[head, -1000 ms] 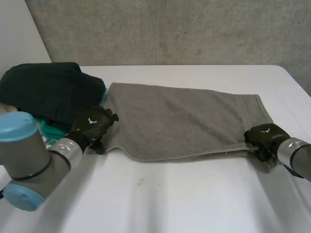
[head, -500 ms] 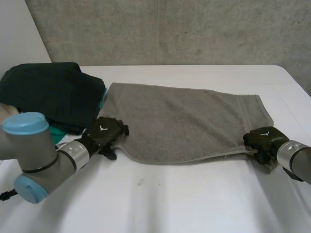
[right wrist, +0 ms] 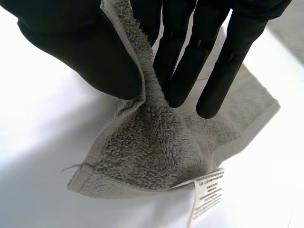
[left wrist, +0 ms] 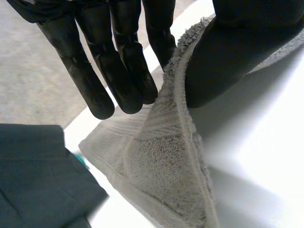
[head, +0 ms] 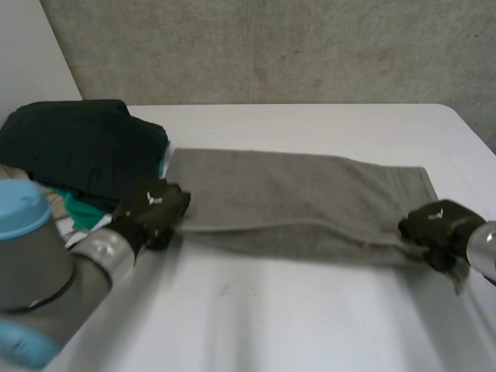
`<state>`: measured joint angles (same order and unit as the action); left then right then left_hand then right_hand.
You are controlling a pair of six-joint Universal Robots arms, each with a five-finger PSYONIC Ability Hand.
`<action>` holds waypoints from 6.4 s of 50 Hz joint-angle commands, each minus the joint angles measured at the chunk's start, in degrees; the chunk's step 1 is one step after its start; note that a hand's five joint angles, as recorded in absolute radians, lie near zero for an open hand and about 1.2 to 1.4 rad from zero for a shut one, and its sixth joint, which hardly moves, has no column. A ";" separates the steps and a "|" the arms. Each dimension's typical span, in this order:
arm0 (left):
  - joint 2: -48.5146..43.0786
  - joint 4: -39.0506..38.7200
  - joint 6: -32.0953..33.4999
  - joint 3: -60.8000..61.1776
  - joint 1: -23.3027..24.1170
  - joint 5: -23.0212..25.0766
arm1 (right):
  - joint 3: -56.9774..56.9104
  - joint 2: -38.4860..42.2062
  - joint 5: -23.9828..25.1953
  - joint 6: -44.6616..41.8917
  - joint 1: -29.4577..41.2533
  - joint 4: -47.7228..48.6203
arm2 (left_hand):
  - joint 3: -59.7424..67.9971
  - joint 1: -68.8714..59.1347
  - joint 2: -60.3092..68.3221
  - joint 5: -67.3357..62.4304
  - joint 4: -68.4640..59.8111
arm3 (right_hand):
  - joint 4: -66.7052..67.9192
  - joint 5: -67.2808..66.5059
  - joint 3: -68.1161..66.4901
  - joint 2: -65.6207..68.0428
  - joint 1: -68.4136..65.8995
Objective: Fold the laundry.
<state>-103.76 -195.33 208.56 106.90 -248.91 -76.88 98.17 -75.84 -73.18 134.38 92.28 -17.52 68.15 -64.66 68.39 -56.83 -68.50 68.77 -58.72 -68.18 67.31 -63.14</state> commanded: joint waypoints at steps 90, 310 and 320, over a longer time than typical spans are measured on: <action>-15.06 -16.04 8.53 -11.54 9.05 -14.18 | -7.55 18.09 -0.81 9.23 -9.58 21.92 | -56.42 52.93 -56.66 55.10 56.77 | 11.13 -11.17 -11.72 12.59 -16.76; -9.79 8.30 -15.64 -27.61 18.81 -5.39 | -33.10 34.07 -13.03 45.28 7.49 33.52 | -55.58 52.09 -55.82 54.26 55.93 | 11.23 -11.28 -11.82 12.69 -16.86; -10.49 8.30 -18.89 -30.52 20.65 -5.21 | -61.66 49.98 -14.01 42.81 -1.40 23.60 | -55.58 52.09 -55.82 54.26 55.93 | 11.23 -11.28 -11.82 12.69 -16.86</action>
<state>-113.89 -187.04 191.65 77.80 -229.40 -82.25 53.23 -34.69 -87.32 177.91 95.26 12.72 12.47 -10.94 12.13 -2.54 -11.91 68.56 -53.72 -63.96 61.80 -53.56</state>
